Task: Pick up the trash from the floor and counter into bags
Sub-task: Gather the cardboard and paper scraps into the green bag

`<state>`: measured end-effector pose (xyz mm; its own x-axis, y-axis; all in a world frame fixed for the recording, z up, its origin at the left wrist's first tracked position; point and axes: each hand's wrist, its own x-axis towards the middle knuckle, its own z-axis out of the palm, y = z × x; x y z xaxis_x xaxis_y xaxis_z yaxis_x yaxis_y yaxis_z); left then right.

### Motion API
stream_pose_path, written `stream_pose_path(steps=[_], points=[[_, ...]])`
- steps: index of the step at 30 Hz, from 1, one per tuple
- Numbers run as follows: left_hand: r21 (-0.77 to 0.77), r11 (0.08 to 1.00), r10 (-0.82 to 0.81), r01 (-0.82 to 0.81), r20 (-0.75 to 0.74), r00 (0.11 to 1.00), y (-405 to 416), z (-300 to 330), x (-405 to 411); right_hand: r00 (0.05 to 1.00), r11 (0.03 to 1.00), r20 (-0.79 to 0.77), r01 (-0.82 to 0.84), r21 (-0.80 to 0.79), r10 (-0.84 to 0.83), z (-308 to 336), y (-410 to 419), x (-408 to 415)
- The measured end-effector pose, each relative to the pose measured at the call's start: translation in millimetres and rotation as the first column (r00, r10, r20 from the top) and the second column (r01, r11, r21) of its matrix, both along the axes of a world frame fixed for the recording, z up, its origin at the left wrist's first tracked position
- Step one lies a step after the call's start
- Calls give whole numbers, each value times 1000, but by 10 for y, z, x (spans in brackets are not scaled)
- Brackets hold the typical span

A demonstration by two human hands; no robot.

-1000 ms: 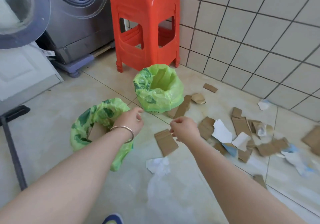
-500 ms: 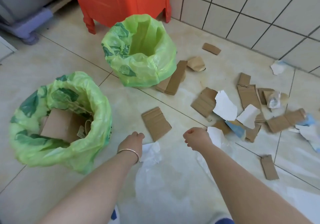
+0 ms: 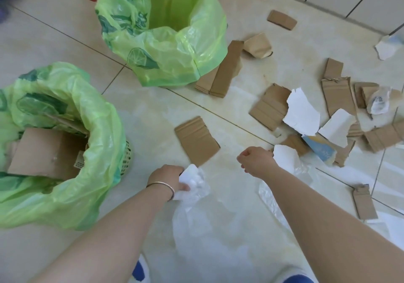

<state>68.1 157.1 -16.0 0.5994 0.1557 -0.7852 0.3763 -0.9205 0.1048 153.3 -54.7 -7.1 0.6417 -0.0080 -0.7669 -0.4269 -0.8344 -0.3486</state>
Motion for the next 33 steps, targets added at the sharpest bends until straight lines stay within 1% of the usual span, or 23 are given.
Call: stream_pose_path(steps=[2, 5, 7, 9, 10, 12, 14, 16, 19, 23, 26, 29, 33], points=[[-59, 995, 75, -77, -46, 996, 52, 80, 90, 1000, 1000, 12, -17, 5, 17, 33, 1, -11], [-29, 993, 111, -113, -59, 992, 74, 222, 262, 999, 999, 15, -48, 17, 48, 65, -29, -21], [-42, 975, 217, -217, 12, 976, 76, 264, 384, 996, 997, 35, -77, -1, 77, 74, -100, -14], [-110, 932, 357, -346, 112, 927, 66, 227, 513, 994, 996, 75, -74, -47, 77, 89, -239, -7], [-125, 925, 377, -360, 168, 911, 49, 195, 580, 992, 994, 98, -71, -84, 79, 103, -343, -4], [-113, 944, 330, -311, 245, 912, -3, 112, 698, 990, 985, 131, -38, -168, 60, 139, -601, -9], [-97, 967, 255, -237, 294, 921, -59, 23, 811, 992, 979, 122, 67, -195, -43, 154, -875, -36], [-69, 984, 178, -165, 299, 938, -124, -86, 895, 983, 964, 105, 167, -209, -147, 170, -1090, -99], [10, 998, 60, -66, 300, 952, -252, -203, 953, 978, 943, 97, 204, -262, -185, 103, -1299, -191], [78, 990, 92, -117, 269, 959, -254, -175, 1011, 948, 923, 190, 296, -246, -254, 12, -1284, -236], [147, 987, 15, -62, 301, 953, -243, -181, 1056, 956, 910, 237, 246, -334, -172, -58, -1202, -199], [79, 995, 26, -59, 361, 932, -243, -177, 1047, 969, 879, 229, 189, -437, -94, -121, -1111, -138], [18, 997, 65, -79, 417, 906, -268, -124, 1060, 974, 866, 227, 119, -485, -7, -228, -991, -88]])
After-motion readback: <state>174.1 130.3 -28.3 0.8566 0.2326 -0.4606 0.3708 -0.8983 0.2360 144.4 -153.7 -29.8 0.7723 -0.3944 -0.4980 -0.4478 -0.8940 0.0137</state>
